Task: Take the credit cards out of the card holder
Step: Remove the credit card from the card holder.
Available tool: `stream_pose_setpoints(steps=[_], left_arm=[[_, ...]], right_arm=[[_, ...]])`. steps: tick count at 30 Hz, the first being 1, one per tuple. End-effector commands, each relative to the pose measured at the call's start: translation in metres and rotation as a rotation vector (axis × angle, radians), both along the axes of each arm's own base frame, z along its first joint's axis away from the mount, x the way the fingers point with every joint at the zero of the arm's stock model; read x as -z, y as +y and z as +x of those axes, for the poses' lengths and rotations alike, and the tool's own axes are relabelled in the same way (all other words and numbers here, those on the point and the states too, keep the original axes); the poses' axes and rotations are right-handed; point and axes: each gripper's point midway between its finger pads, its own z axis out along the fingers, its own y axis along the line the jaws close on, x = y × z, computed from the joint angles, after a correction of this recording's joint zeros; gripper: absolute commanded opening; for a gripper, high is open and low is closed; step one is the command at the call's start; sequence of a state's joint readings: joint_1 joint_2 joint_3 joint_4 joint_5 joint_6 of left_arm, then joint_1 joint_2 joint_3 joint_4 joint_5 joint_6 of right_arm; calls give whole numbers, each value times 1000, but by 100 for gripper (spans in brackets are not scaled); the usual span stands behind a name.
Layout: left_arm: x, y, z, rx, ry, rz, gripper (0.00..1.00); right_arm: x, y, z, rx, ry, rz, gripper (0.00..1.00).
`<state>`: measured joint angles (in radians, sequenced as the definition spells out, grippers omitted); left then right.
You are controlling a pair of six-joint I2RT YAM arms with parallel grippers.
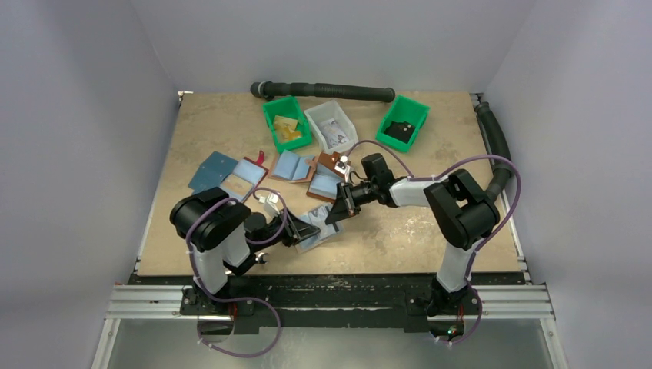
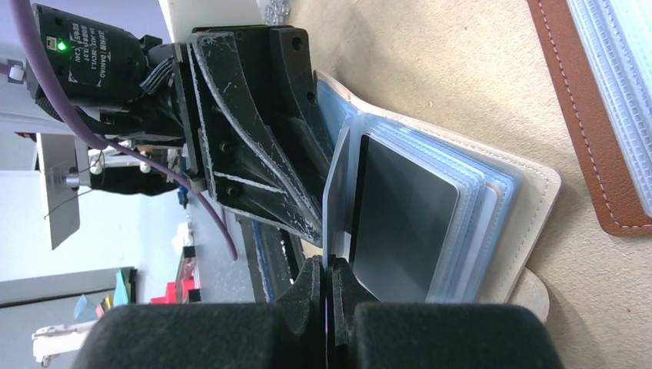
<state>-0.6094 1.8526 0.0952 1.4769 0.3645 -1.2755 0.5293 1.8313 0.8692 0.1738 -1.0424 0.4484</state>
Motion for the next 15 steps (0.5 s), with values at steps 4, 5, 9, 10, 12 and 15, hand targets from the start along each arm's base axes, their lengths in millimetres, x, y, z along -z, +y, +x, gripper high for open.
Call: stream_pose_setpoints(steps=[4, 5, 9, 10, 12, 15], left_arm=[[-81, -7, 6, 16, -286, -198, 25], [-83, -7, 6, 15, -292, -201, 25], [-91, -5, 5, 9, -314, -214, 25], [-93, -5, 5, 9, -321, -217, 25], [-96, -4, 4, 9, -330, -223, 26], [-101, -4, 4, 10, -342, -232, 28]], right_arm=[[-14, 7, 2, -40, -49, 53, 0], [-14, 7, 3, -40, -51, 53, 0], [-12, 6, 4, -35, -59, 40, 2], [-11, 6, 5, -33, -60, 37, 3], [-10, 5, 5, -31, -58, 32, 4], [-9, 6, 5, -29, -62, 28, 5]])
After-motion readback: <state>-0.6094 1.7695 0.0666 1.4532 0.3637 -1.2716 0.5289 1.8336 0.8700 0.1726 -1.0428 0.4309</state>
